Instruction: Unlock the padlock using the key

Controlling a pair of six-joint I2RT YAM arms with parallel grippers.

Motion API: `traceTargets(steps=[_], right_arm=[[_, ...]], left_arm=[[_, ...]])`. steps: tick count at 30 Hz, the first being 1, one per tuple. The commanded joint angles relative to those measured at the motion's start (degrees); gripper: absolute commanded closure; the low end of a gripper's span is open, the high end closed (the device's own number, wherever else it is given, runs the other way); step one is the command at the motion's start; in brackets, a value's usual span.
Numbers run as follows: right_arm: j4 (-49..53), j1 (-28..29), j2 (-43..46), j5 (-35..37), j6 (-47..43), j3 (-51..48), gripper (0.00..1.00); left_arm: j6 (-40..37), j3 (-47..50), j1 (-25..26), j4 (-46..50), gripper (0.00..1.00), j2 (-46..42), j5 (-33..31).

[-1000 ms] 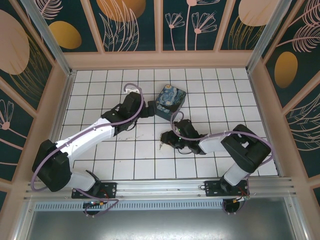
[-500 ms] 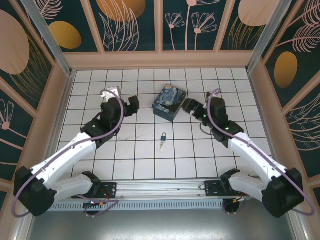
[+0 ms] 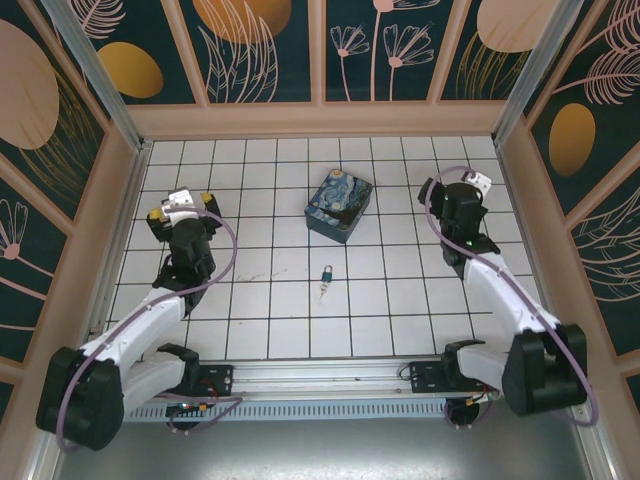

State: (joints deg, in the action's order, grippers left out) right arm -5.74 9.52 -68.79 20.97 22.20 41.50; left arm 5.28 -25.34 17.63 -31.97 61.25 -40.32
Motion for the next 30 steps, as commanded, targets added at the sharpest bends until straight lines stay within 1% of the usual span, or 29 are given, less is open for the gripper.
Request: traceTargets(steps=[1,3,6,8,10,12,14,16,17,18,19,20,21,23,25,27,30], right_arm=[[-6.76,-1.51,-3.78,1.95,-5.61,-2.58,0.01],[-13.32,-1.86,-3.67,3.19,-7.15,-6.78,0.01],[-23.57,-3.18,-3.52,3.08,-8.17,-12.70,0.01],[-29.19,-4.08,-4.38,2.86,-9.51,-15.71,0.01],[-36.15,-5.00,-5.41,1.72,-12.46,-19.15,0.01],[-41.58,-6.14,-6.77,0.21,-14.54,-21.76,0.01],[-47.32,-7.07,-8.49,-2.51,-17.19,-24.28,0.01],[-50.86,-8.34,-9.39,-6.01,-18.49,-26.08,0.01],[-52.45,-9.34,-9.27,-8.87,-18.53,-26.87,0.01],[-57.27,-10.16,-9.93,-10.72,-17.93,-28.58,0.01],[-60.80,-10.74,-11.20,-12.21,-18.10,-29.37,0.01],[-62.41,-11.35,-12.76,-13.87,-17.98,-29.69,0.01],[-66.00,-11.73,-15.18,-16.01,-18.40,-30.55,0.01],[-73.36,-11.53,-20.09,-17.74,-19.70,-31.42,0.01],[-65.37,-12.09,-19.26,-22.71,-20.64,-28.07,0.01],[-64.92,-12.67,-19.33,-25.46,-20.83,-27.85,0.01],[-65.47,-13.32,-19.63,-26.34,-20.57,-27.84,0.01]], left_arm=[[-1.55,4.82,-3.31,-13.71,0.01,4.50,4.64],[-1.67,7.75,-5.25,-20.25,0.01,7.83,6.17],[-0.38,11.41,-7.62,-29.37,0.01,13.38,7.77],[-1.48,13.00,-8.09,-35.43,0.01,16.87,8.78],[-3.45,12.95,-8.96,-38.55,0.01,18.64,11.78],[-2.29,13.04,-10.86,-39.64,0.01,20.31,15.17],[-1.21,14.48,-12.12,-44.29,0.01,22.86,16.95],[-0.91,14.74,-13.20,-45.48,0.01,24.39,20.29],[-1.41,14.80,-13.23,-46.78,0.01,25.84,21.14],[-1.69,14.08,-13.21,-46.81,0.01,26.51,21.45],[-1.23,13.34,-13.63,-44.07,0.01,25.90,22.51],[-1.02,13.26,-14.21,-44.36,0.01,26.06,23.50],[-0.97,12.98,-14.34,-43.67,0.01,26.08,23.81],[-0.83,12.88,-14.55,-43.62,0.01,26.15,24.12],[-0.75,12.61,-14.60,-43.18,0.01,26.17,24.23],[-0.63,12.30,-14.72,-42.58,0.01,26.24,24.40],[0.68,11.61,-16.22,-41.12,0.01,26.33,26.17]])
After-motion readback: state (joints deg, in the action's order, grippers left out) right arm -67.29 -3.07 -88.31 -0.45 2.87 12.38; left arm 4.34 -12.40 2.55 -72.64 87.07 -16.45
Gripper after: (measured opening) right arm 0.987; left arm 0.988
